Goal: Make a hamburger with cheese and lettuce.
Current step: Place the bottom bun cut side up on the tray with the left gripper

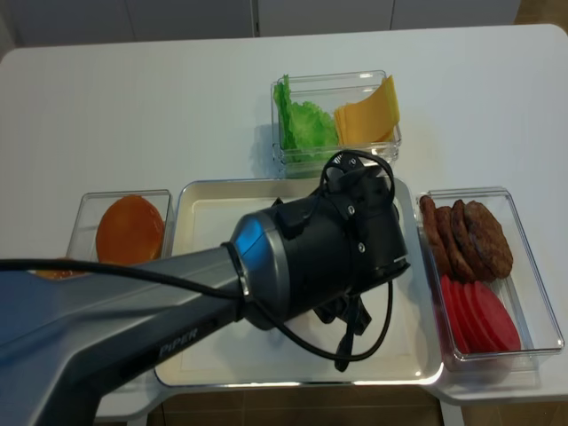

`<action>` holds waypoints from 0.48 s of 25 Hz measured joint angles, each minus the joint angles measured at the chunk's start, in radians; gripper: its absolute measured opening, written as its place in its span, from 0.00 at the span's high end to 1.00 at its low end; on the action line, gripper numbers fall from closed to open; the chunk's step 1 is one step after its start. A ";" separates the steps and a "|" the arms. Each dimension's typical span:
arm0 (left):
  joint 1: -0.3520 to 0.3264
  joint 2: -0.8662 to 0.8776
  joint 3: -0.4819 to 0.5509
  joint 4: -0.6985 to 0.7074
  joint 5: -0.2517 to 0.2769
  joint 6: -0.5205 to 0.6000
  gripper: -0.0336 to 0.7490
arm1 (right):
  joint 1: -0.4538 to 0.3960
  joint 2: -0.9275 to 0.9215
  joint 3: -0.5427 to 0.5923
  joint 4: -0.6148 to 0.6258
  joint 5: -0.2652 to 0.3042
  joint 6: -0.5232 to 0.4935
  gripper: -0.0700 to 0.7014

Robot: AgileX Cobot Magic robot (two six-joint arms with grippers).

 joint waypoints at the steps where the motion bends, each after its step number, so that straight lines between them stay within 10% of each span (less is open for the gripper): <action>1: 0.000 0.000 0.000 -0.005 0.000 0.000 0.43 | 0.000 0.000 0.000 0.000 0.000 0.000 0.58; 12: 0.002 0.000 -0.012 -0.128 -0.013 0.115 0.33 | 0.000 0.000 0.000 0.000 0.000 0.002 0.58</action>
